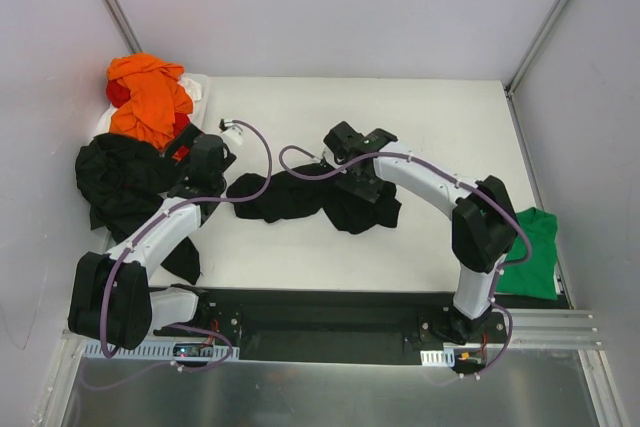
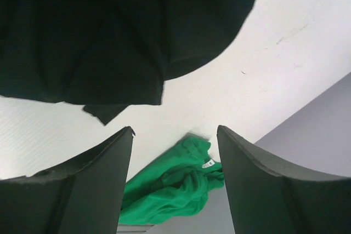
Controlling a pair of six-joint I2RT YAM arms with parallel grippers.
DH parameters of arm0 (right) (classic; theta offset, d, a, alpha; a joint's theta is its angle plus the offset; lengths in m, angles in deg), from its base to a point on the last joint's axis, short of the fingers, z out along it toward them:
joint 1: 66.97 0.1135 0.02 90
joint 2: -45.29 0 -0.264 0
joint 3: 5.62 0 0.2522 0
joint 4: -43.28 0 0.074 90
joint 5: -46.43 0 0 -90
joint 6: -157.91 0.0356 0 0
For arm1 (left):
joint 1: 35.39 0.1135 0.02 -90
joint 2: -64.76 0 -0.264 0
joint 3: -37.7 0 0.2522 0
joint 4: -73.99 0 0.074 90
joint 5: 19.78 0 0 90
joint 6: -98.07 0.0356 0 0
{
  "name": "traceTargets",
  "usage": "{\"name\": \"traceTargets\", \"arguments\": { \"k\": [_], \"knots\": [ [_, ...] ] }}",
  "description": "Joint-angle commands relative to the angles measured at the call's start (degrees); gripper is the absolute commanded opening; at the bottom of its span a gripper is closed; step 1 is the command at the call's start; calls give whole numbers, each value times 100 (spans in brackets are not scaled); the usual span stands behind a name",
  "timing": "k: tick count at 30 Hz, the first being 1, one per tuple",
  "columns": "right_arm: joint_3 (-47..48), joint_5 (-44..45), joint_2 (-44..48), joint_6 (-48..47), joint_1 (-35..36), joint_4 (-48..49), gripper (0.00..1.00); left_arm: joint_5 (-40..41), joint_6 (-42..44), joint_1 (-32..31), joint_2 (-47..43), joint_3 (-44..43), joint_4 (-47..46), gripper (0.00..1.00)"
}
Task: Fold and stack the t-shirts
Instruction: Flatten out the tshirt
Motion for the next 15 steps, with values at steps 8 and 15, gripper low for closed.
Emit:
{"name": "traceTargets", "arguments": {
  "k": [8,15],
  "knots": [
    [-24,-1424,395,470,-25,-56,63,-58,-126,-35,9,175,-231,99],
    [-87,-2101,448,567,-474,446,62,-49,-117,-35,71,193,-240,99]
  ]
}}
